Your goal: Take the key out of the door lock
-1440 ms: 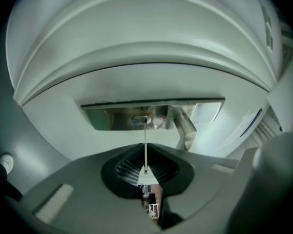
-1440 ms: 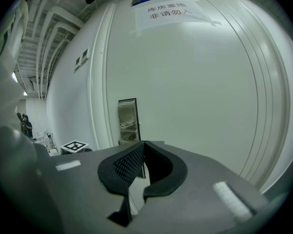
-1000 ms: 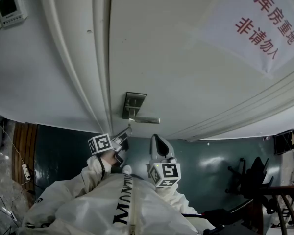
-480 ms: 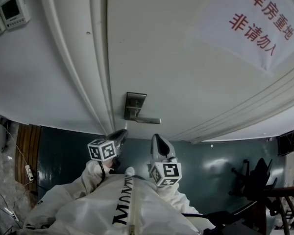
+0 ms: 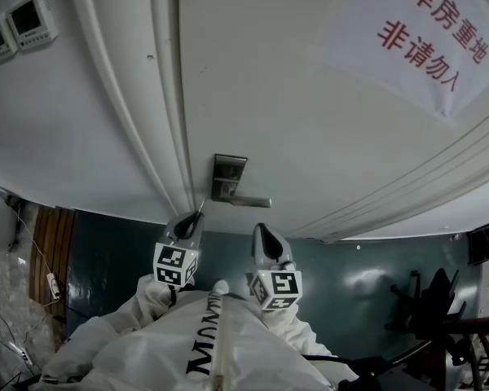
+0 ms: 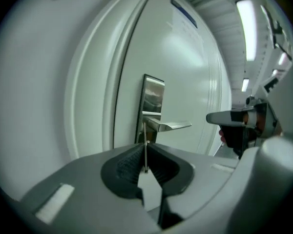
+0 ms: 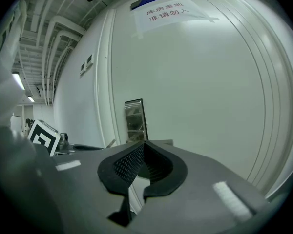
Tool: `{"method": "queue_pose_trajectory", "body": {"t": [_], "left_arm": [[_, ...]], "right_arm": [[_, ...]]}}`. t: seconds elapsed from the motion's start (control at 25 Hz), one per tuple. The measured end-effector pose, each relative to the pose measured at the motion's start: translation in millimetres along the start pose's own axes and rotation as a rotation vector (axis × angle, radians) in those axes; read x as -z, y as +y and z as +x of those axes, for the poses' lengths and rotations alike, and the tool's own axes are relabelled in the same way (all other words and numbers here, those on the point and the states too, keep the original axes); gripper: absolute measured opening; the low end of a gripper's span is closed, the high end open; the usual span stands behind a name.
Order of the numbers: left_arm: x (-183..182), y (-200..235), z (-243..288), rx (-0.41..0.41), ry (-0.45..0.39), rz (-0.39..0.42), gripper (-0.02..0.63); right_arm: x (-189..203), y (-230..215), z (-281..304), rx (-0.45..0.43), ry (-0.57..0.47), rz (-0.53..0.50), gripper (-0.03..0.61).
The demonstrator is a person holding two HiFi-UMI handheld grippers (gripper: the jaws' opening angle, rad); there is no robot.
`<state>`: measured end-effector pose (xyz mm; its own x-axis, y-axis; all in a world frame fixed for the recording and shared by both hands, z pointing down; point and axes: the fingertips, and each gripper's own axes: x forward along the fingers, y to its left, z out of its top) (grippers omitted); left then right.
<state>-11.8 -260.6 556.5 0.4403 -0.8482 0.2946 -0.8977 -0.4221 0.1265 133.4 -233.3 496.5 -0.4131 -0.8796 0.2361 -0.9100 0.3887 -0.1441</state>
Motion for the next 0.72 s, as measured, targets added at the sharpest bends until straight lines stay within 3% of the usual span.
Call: {"method": "queue_pose_trajectory", "body": {"t": [0.12,0.24,0.72], "left_arm": [[-17.6,-0.8,-11.5,-0.073,-0.049,0.14,0.023],[-27.2,-6.1,-23.4,-0.121,-0.078,0.221,0.023],[-31.6,-4.7,-76.0,-0.17,-0.101,0.226,0.023]], "right_arm": [[0.7,3.5,-0.1,-0.007,-0.004,-0.056,0.0],[1.4,6.7,-1.6,-0.028,-0.011,-0.073,0.0],[14.6,26.1,-28.0,-0.061,-0.027,-0.043,0.0]]}}
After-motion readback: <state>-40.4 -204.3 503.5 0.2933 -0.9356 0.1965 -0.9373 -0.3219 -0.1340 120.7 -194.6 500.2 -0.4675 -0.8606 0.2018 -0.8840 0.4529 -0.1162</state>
